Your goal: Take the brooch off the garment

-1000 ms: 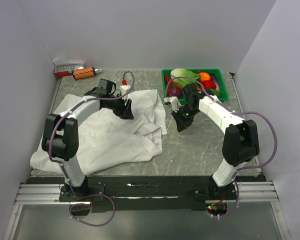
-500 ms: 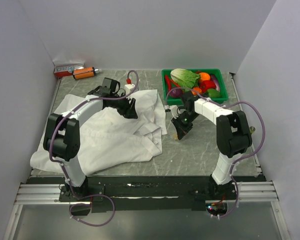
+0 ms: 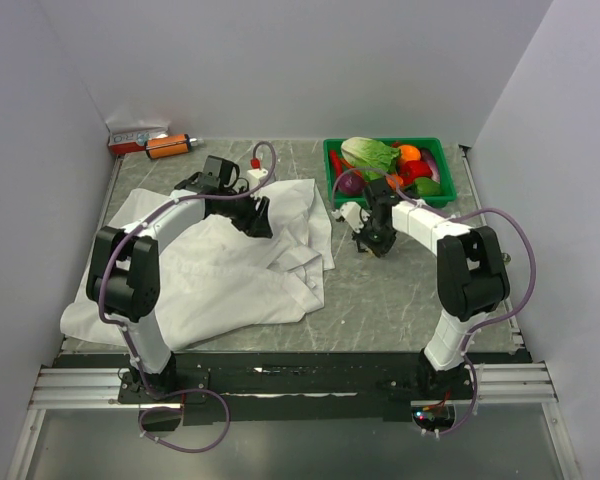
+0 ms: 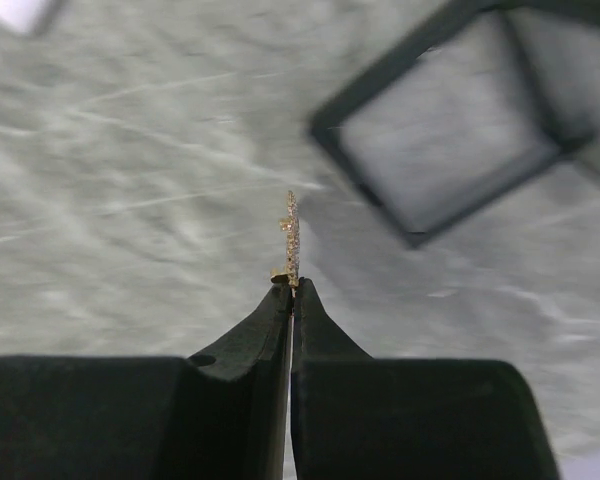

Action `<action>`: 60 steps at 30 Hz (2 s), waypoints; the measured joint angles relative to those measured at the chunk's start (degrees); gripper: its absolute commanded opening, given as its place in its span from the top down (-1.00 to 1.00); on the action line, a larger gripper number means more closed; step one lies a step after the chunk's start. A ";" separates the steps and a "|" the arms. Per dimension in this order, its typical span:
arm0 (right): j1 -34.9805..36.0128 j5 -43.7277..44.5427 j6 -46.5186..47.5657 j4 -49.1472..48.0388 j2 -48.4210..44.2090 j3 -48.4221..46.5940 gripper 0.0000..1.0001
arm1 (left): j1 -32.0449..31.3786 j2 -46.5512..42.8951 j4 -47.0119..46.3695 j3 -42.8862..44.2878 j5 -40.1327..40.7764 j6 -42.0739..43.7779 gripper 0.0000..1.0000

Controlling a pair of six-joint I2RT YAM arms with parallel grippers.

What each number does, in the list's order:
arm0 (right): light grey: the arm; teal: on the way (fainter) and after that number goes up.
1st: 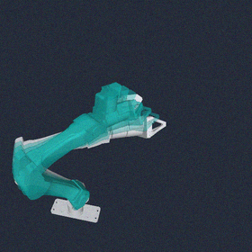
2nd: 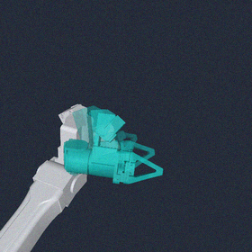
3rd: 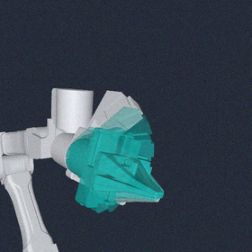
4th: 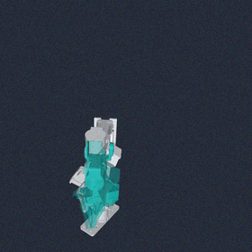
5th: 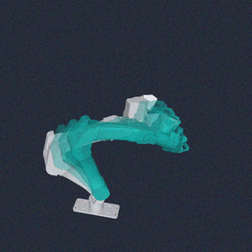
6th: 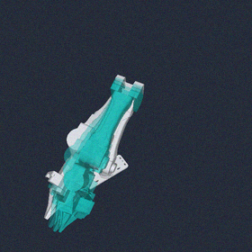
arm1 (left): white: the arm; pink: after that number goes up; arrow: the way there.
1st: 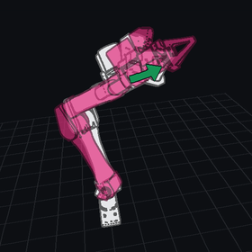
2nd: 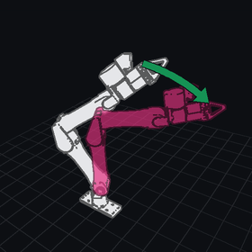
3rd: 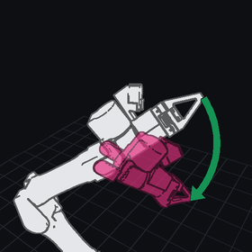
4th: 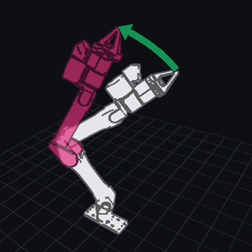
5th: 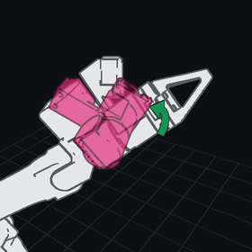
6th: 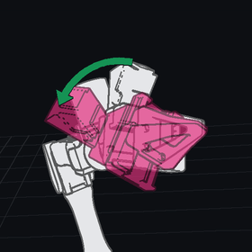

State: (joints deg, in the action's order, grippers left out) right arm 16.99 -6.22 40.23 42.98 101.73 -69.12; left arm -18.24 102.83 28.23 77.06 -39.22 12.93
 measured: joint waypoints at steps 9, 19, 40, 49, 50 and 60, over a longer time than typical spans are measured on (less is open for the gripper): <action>0.00 8.79 8.28 -5.81 0.96 -5.38 1.00 | 0.00 -0.02 0.72 -1.51 1.81 0.09 -0.12; 0.33 12.87 14.67 -10.64 4.37 -5.77 1.00 | 0.00 -0.02 0.83 -1.86 2.21 -0.09 -0.13; 4.31 15.41 17.77 -16.79 4.37 -0.48 0.87 | 0.00 -0.02 1.27 -1.84 3.15 -0.09 -0.13; 5.64 16.15 17.29 -17.31 4.28 0.96 0.52 | 0.00 -0.02 1.27 -1.84 3.15 -0.11 -0.13; 5.66 16.06 16.87 -17.16 4.24 0.94 0.50 | 0.00 -0.02 1.27 -1.84 3.15 -0.09 -0.13; 5.75 14.10 11.28 -10.08 4.24 -3.28 0.17 | 0.00 -0.02 1.29 -1.84 3.13 -0.11 -0.13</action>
State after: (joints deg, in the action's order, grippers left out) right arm 22.74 7.88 51.51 32.91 105.97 -72.40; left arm -18.24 102.80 29.52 75.22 -36.10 12.82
